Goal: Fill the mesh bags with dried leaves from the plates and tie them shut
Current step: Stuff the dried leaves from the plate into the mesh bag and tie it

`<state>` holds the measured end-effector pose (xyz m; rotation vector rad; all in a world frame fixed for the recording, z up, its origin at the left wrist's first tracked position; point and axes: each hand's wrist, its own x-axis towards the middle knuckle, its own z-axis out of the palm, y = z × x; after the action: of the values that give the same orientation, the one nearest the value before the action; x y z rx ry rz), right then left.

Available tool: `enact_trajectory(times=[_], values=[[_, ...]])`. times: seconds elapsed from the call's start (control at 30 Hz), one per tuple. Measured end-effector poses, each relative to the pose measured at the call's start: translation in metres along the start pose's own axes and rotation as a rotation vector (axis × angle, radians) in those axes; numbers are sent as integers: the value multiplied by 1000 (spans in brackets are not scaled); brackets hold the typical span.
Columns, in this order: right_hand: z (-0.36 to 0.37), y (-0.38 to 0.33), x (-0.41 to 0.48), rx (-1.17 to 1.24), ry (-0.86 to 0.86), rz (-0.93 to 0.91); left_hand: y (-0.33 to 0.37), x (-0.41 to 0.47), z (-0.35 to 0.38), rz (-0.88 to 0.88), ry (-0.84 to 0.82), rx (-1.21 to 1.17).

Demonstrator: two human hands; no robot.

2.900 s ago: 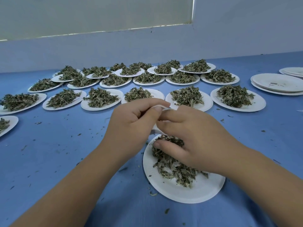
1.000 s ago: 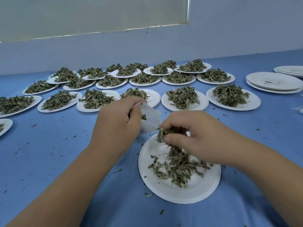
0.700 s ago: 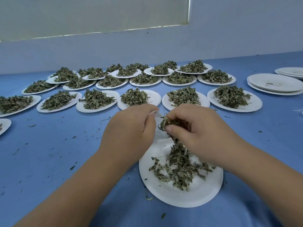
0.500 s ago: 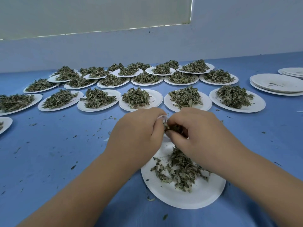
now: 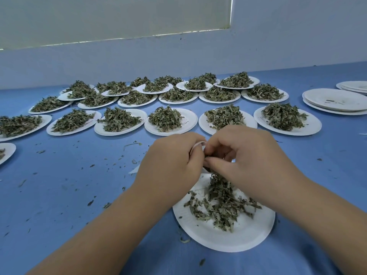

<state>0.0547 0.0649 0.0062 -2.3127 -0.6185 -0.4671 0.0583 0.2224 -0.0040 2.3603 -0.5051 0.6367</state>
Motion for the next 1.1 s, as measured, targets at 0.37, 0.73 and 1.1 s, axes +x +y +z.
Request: enact_trajectory(times=[0.37,0.73,1.1], values=[[5,3,2,159,-14,-3,-1,0,-2,14,44,-75],[-5,4,2,134,22,-133,-6,2,-5,-4,95,-111],[-2,9,4,156,-237,246,-10,5,-10,-123,170,-169]])
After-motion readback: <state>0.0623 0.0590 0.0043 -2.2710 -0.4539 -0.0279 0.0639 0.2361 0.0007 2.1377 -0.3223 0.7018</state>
